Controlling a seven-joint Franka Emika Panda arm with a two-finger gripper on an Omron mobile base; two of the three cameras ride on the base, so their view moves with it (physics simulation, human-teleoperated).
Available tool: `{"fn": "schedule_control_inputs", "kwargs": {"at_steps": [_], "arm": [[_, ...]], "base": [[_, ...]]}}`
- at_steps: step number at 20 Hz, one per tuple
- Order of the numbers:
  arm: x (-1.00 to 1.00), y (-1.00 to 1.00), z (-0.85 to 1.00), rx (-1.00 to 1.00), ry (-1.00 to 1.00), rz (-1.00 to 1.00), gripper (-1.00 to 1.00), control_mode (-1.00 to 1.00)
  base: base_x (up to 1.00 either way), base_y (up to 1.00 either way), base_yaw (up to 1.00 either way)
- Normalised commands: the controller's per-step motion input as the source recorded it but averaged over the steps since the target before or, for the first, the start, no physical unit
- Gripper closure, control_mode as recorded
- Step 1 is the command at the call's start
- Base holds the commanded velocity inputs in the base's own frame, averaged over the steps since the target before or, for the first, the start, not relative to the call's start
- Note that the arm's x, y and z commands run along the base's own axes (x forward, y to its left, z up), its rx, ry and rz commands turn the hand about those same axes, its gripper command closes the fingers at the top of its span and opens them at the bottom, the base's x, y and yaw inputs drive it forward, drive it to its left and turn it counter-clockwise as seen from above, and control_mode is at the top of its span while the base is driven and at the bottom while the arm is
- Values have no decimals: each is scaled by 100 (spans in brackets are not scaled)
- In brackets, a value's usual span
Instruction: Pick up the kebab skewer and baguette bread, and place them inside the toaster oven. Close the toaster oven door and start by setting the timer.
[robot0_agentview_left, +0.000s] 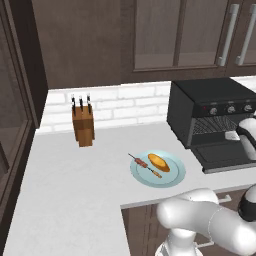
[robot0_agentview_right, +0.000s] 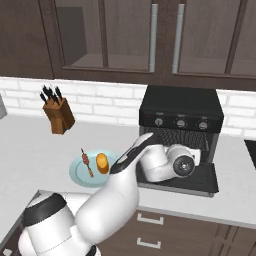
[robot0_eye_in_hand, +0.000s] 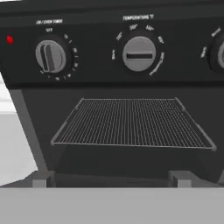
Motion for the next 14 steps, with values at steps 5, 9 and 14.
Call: {"fn": "schedule_control_inputs", "kwargs": {"at_steps": [5, 9, 14], "arm": [[29, -7, 0, 2, -1, 0, -100, -100], [11, -25, -16, 2, -2, 0, -100, -100], [33, -9, -15, 1, -2, 0, -100, -100]], "base": [[0, 0, 0], [0, 0, 0], [0, 0, 0]]}}
